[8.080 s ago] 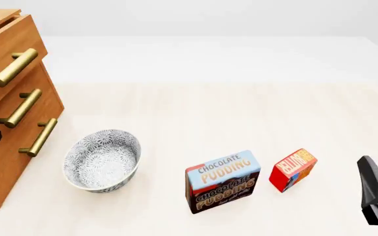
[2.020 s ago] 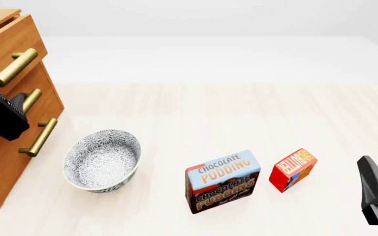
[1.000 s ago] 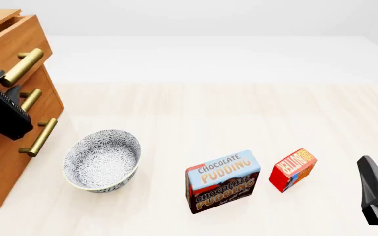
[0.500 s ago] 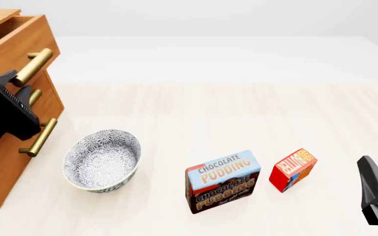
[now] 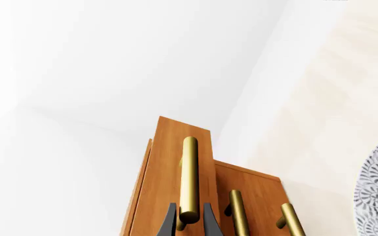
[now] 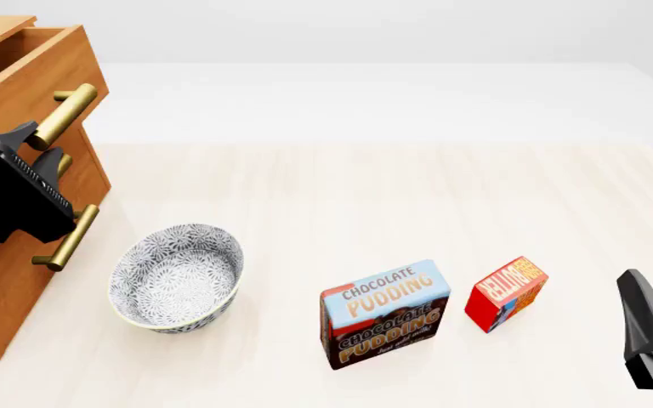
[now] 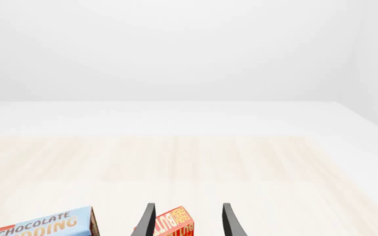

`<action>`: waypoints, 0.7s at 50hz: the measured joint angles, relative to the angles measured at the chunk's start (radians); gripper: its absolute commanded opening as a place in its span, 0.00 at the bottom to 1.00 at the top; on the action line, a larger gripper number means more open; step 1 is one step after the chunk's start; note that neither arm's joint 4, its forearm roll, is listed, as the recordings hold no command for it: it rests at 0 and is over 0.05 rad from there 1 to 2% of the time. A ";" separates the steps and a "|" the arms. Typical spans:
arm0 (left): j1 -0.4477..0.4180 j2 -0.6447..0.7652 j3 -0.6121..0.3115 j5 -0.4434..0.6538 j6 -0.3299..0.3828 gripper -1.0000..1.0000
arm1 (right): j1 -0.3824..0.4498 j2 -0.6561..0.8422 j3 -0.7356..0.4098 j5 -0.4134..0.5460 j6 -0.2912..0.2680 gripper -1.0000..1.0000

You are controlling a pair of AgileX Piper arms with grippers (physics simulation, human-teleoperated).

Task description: Put the butter at the back in the top drawer of the cabinet and close it.

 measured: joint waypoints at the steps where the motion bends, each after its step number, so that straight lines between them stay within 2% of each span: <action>1: -0.001 0.000 0.000 0.000 0.000 0.00 | 0.000 0.000 0.000 0.000 0.000 1.00; 35: -0.022 -0.020 -0.020 0.060 -0.022 0.00 | 0.000 0.000 0.000 0.000 0.000 1.00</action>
